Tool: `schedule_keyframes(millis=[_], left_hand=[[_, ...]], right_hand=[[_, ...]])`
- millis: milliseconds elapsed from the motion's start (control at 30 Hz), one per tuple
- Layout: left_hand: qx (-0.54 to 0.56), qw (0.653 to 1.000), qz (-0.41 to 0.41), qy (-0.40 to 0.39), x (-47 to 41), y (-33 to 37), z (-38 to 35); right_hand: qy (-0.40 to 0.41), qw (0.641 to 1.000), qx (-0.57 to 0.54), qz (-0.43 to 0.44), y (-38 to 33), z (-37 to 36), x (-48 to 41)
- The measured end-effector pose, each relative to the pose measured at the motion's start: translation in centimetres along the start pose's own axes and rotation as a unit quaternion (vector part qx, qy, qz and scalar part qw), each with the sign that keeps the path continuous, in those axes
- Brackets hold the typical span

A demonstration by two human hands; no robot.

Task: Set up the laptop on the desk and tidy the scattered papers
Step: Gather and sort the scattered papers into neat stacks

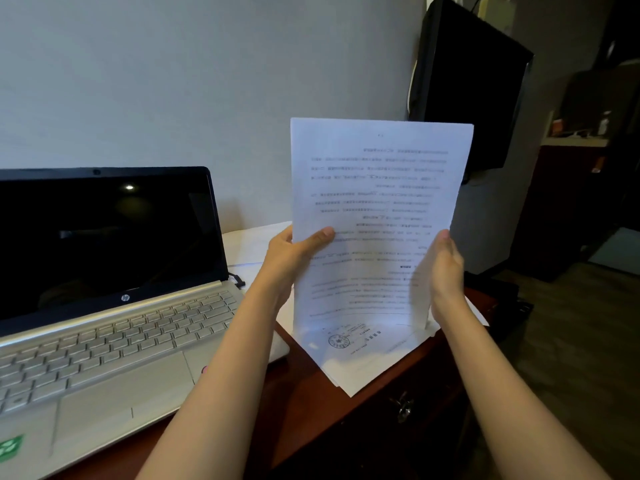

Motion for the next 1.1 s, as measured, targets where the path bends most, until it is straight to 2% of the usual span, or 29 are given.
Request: schedule_keyframes(millis=[67,133,267,333,467,633,667,733,800,933,1000,1100], left_hand=[[-0.02,0.999,0.018,-0.034,0.2,0.1,-0.3],[-0.068,0.997,-0.005,-0.033,0.4,0.6,-0.3],[-0.174,0.98,-0.096,0.009,1.3,2.3,-0.5],[-0.188,0.972,-0.128,0.062,1.8,3.4,0.2],[-0.08,0.976,-0.138,0.15,2.7,4.6,2.7],[0.096,0.962,-0.112,0.23,3.9,4.1,6.4],[0.12,0.959,-0.107,0.234,4.1,3.9,6.8],[0.155,0.957,-0.117,0.217,4.4,3.9,7.0],[0.2,0.956,-0.124,0.176,4.7,3.9,7.2],[0.278,0.942,-0.145,0.12,6.0,4.7,8.7],[0.28,0.939,-0.151,0.134,6.8,5.1,10.3],[0.216,0.945,-0.139,0.202,8.1,5.1,13.1]], right_hand=[[0.002,1.0,-0.016,-0.001,-0.2,-0.1,0.1],[-0.001,0.999,-0.046,-0.012,-0.1,-0.3,0.2],[0.005,0.998,-0.056,-0.006,-0.7,-0.8,0.4],[0.009,0.999,-0.048,0.014,-1.5,-1.2,0.4],[0.004,0.999,-0.015,0.034,-2.0,-1.7,0.6],[-0.022,0.996,-0.075,-0.031,-0.2,-3.6,3.2],[-0.06,0.99,-0.113,-0.057,0.2,-4.9,3.9],[-0.182,0.955,-0.203,-0.115,0.7,-8.5,5.8],[-0.266,0.922,-0.251,-0.128,0.5,-11.3,7.7],[-0.258,0.926,-0.251,-0.11,0.2,-13.7,8.6],[-0.256,0.932,-0.237,-0.104,0.2,-14.6,8.9],[-0.271,0.932,-0.22,-0.096,0.1,-16.4,9.9]])
Point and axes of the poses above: each hand's wrist, its own x-axis away from the middle knuckle, its own z-axis out of the back of the hand, y = z × x, the point moved 8 cm from there along -x, towards the middle knuckle, and after that the axes turned 2 degrees about z, right-handed, at the moved point
